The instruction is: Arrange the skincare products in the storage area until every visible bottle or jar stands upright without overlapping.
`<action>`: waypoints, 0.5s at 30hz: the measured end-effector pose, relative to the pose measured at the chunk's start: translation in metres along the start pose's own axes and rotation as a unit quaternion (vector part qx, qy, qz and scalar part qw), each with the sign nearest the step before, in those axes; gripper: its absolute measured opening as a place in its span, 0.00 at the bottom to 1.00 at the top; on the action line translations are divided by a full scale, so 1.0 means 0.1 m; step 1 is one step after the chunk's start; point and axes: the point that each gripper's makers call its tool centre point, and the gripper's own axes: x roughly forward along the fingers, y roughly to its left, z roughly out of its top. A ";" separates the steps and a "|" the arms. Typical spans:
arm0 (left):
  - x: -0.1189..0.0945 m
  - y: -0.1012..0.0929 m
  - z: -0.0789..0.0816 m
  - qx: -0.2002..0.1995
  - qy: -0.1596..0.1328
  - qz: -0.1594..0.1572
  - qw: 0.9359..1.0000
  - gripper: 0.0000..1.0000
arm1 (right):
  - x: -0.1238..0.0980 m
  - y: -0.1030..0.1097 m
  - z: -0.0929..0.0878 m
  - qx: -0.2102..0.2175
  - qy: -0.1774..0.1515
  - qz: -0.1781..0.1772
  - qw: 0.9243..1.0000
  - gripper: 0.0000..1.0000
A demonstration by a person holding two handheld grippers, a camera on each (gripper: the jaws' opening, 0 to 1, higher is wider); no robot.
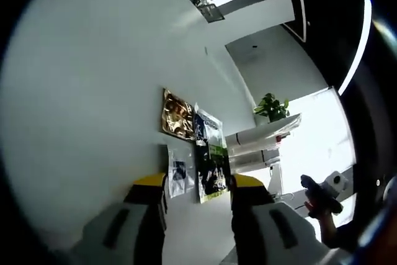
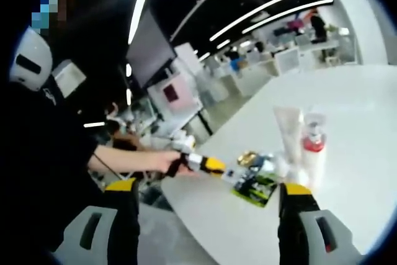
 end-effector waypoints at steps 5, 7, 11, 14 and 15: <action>-0.03 0.03 0.05 0.004 -0.007 0.009 1.000 0.39 | 0.00 -0.02 0.00 0.000 -0.001 -0.003 1.000 0.96; -0.04 0.03 0.06 0.006 -0.009 0.009 1.000 0.39 | 0.01 -0.02 0.01 0.000 0.000 -0.003 1.000 0.96; -0.06 0.00 0.08 0.013 -0.011 0.011 1.000 0.42 | 0.02 -0.02 0.01 -0.003 0.001 -0.003 1.000 0.97; -0.09 -0.04 0.09 0.026 -0.014 0.017 0.999 0.50 | 0.02 -0.02 0.01 -0.005 -0.002 -0.006 1.000 0.97; -0.10 -0.06 0.11 0.032 -0.020 0.020 0.999 0.55 | 0.02 -0.03 0.02 -0.006 -0.004 -0.009 1.000 0.98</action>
